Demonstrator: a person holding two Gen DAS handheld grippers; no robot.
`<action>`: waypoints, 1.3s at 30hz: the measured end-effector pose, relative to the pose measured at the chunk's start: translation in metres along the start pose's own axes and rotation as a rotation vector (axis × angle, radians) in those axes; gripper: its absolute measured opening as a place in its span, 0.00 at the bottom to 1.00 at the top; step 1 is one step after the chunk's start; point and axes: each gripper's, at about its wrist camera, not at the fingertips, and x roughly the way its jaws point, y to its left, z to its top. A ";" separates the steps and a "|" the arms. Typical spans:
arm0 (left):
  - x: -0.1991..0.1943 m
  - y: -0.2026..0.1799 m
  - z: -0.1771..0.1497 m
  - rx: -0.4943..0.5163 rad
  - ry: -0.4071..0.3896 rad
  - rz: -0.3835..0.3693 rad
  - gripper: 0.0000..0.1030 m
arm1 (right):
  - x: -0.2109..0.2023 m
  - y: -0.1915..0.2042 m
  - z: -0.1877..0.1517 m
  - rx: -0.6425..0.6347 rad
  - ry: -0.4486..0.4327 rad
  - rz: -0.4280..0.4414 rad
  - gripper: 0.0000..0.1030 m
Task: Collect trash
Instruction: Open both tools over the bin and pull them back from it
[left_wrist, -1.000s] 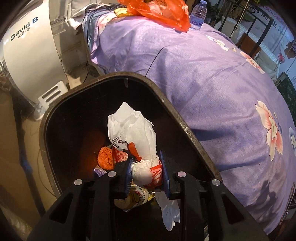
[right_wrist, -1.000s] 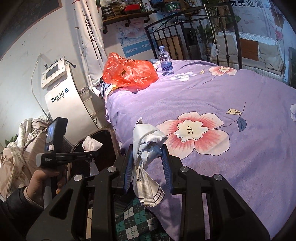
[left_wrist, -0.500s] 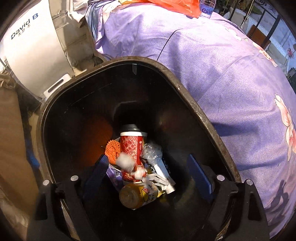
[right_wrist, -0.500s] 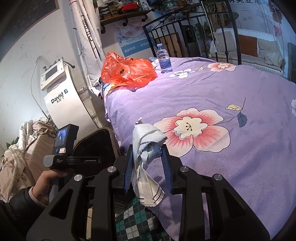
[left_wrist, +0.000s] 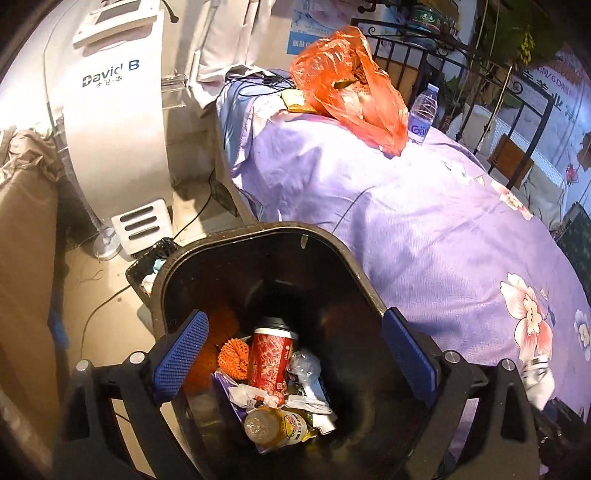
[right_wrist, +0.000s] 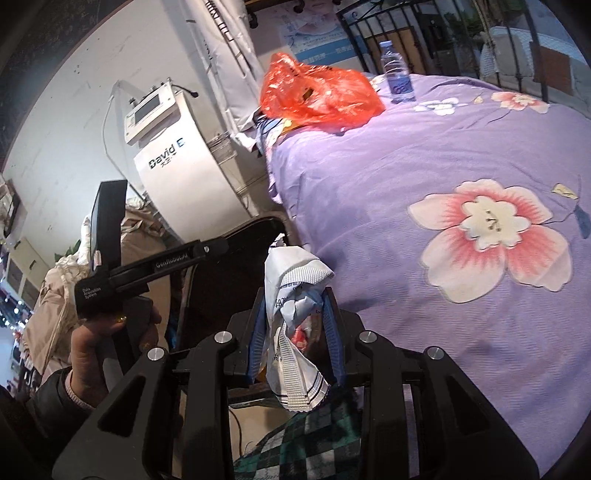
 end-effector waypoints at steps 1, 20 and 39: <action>-0.002 0.003 0.002 -0.008 -0.009 0.005 0.91 | 0.008 0.004 -0.001 -0.006 0.019 0.023 0.29; -0.023 0.049 -0.003 -0.106 -0.094 0.055 0.94 | 0.078 0.045 -0.008 -0.078 0.131 0.053 0.69; -0.074 -0.070 -0.023 0.098 -0.226 -0.178 0.94 | -0.094 0.002 -0.019 -0.070 -0.253 -0.330 0.87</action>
